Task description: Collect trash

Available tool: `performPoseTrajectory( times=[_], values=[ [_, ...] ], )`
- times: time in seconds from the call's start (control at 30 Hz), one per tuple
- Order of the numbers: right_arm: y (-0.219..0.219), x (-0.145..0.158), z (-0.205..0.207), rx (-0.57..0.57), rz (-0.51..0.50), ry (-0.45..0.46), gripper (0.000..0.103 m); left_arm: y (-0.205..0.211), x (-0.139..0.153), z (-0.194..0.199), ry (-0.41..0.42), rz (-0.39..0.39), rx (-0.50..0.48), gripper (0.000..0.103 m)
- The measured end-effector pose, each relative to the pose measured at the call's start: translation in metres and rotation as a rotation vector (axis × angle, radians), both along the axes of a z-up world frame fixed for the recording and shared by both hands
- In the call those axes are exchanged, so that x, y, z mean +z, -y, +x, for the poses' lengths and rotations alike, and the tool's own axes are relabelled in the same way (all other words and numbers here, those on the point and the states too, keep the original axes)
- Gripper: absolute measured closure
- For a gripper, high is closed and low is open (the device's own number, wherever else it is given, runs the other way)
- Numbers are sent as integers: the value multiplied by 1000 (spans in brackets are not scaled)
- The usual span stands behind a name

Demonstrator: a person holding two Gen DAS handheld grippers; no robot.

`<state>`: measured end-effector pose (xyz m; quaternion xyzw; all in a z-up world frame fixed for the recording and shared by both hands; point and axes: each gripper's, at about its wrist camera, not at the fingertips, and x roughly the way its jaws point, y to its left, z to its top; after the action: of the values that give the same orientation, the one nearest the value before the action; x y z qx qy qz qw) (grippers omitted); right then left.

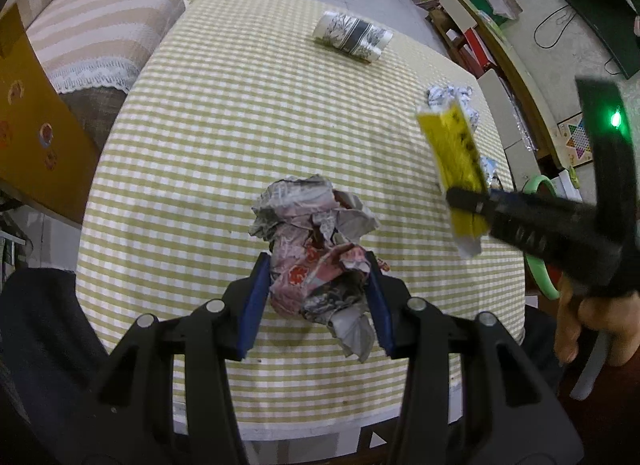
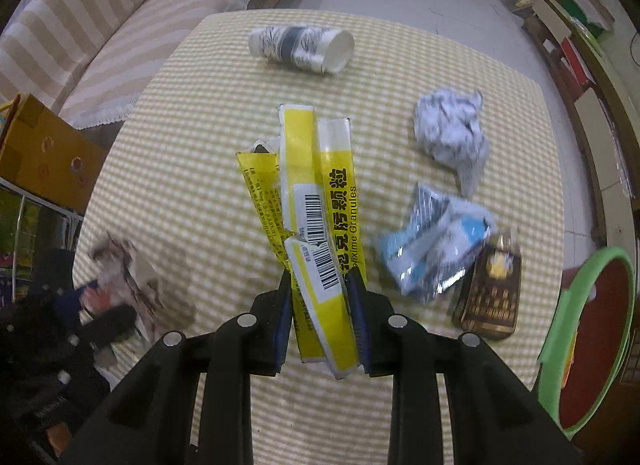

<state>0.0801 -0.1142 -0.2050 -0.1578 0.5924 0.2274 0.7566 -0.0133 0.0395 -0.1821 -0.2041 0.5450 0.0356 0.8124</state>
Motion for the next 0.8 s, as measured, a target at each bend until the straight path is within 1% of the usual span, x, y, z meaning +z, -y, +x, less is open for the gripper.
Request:
performPoseTrajectory(
  times=[0.1,0.17,0.33,0.4,0.43,0.6,0.63,0.7,0.73,0.77,0.8],
  values=[
    [9,-1,-10,-2,-40,43,77,1,5,0,13,14,1,60],
    [7,-2,-15,-6,-48,50,77,1,7,-1,19,20,1,60],
    [20,-7,-21,-41,-37,26,76,3,11,1,25,26,0,60],
    [25,-9,-22,-50,-28,11,73,4,10,1,23,27,-1,60],
    [26,-9,-25,-53,-28,9,73,5,9,0,21,28,-1,60],
    [29,-12,-27,-58,-11,-10,71,4,1,0,-5,30,3,60],
    [30,-11,-28,-61,-7,-11,69,4,-1,-1,-9,29,5,60],
    [32,-10,-28,-69,2,-9,59,2,-4,-2,-19,29,9,59],
    [33,-9,-28,-74,6,-8,57,1,-6,-2,-23,31,11,57],
    [34,-8,-28,-79,10,-8,52,1,-7,-2,-24,31,15,54],
    [36,-7,-28,-89,20,-8,48,0,-8,-2,-26,28,18,54]
  ],
)
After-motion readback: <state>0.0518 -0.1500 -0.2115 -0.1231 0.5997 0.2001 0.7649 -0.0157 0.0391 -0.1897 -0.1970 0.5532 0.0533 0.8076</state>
